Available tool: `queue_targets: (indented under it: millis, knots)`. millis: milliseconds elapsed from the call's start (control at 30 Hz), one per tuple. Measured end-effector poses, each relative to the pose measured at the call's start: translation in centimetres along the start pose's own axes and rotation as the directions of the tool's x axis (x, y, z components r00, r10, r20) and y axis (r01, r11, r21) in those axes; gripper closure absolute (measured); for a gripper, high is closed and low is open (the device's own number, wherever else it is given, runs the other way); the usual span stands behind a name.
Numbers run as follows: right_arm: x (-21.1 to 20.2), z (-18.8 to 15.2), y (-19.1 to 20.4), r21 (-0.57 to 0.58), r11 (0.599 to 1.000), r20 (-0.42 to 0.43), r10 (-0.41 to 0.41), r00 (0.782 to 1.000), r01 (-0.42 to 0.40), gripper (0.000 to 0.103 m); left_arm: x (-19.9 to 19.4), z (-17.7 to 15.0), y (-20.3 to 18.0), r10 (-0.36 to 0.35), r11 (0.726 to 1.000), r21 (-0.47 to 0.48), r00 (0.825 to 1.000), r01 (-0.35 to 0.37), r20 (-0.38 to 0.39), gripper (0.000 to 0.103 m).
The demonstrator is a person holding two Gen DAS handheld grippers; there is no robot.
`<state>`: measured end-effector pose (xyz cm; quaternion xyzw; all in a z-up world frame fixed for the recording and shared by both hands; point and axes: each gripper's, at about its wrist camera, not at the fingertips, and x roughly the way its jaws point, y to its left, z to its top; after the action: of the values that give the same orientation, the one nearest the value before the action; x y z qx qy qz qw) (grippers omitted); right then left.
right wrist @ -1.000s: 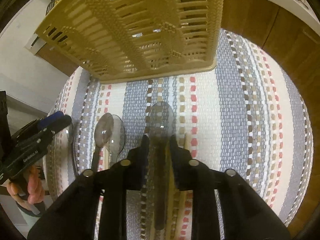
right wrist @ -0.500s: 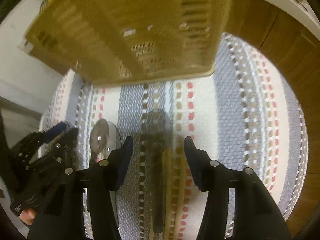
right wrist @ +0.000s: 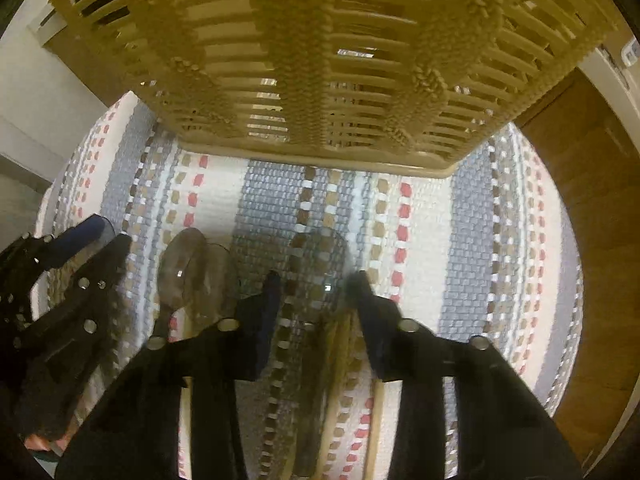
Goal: Organize utensils
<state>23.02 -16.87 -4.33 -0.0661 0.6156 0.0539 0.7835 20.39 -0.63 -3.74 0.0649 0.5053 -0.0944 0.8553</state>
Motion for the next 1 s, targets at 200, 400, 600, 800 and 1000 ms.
queue_targets:
  millis: [200,400,600,800,1000]
  knots:
    - [-0.6,-1.4,0.5,-0.002,1.000,0.056,0.028,0.998,-0.028,0.074,-0.6,0.1,0.5,-0.048,0.998,-0.034,0.997,0.050,0.062,0.075]
    - [-5.7,-5.0,-1.7,-0.001,0.991,0.213,0.134,0.968,-0.136,0.074,-4.9,0.3,1.4,-0.102,0.992,-0.049,0.976,0.113,0.192,0.075]
    - [-13.0,-8.0,-4.0,-0.018,0.975,0.414,0.210,0.886,-0.222,0.074,-11.0,0.9,1.6,-0.116,0.988,-0.056,0.928,0.145,0.355,0.075]
    - [-20.2,-7.5,-4.7,-0.027,0.970,0.589,0.211,0.780,-0.242,0.073,-17.4,3.5,1.5,-0.093,0.986,-0.065,0.838,0.152,0.538,0.075]
    - [-24.0,-5.2,-5.2,0.010,0.983,0.734,0.115,0.669,-0.181,0.073,-22.3,7.5,1.0,-0.096,0.985,-0.046,0.747,0.167,0.658,0.075]
